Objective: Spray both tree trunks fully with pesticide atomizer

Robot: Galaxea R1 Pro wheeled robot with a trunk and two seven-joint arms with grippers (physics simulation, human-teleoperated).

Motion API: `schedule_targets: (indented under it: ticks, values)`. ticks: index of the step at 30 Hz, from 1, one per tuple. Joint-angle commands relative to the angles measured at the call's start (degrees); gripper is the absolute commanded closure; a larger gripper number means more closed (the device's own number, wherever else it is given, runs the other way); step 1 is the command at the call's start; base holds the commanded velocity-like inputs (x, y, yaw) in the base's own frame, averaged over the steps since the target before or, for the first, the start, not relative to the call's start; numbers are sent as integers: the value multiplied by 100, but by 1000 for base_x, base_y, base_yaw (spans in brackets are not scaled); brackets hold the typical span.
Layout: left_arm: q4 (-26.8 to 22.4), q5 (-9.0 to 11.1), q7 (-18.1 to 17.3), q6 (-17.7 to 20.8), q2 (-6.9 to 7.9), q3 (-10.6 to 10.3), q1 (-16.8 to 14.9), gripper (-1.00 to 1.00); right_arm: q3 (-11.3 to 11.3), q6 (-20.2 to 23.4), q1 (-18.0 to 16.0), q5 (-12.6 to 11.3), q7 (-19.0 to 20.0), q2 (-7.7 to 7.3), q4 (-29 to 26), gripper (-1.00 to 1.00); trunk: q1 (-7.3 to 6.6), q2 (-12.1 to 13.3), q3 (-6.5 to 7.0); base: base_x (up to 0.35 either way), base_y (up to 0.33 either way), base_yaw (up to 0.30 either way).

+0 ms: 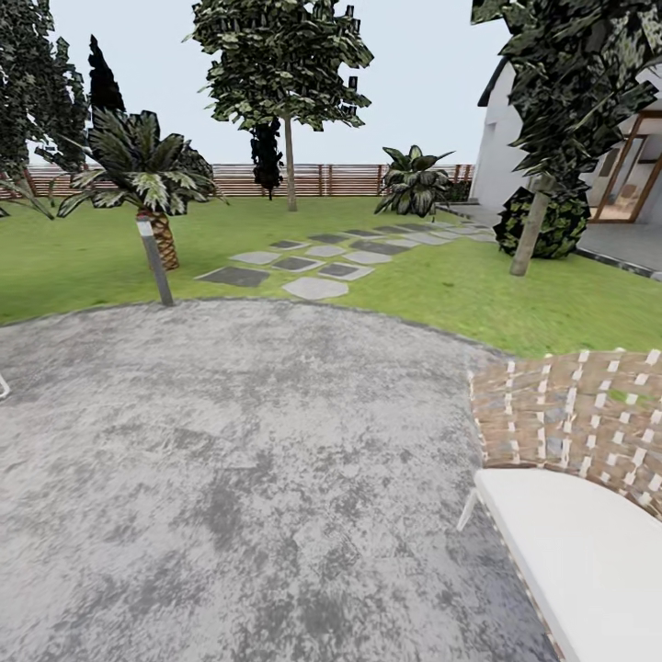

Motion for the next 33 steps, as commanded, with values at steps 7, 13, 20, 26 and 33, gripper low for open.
schedule_targets:
  ticks: [7, 13, 20, 26, 33]
  values:
    - [0, 1, 0, -1, 0, 0, 0, -100, -1, 0, 0, 0, -1, 5, 0, -100, 0, 0, 0, 340, 0, 0]
    - [0, 1, 0, -6, 0, 0, -2, -100, 1, 0, 0, 0, -4, 9, 0, -100, 0, 0, 0, 340, 0, 0]
    - [0, 1, 0, -1, 0, 0, 1, -100, -7, 0, 0, 0, -6, 9, 0, -100, 0, 0, 0, 340, 0, 0]
    - [0, 1, 0, 0, 0, 0, -4, -100, -9, 0, 0, 0, -10, 9, 0, -100, 0, 0, 0, 340, 0, 160]
    - [0, 1, 0, 0, 0, 0, 0, -100, -9, 0, 0, 0, -10, 9, 0, -100, 0, 0, 0, 340, 0, 244]
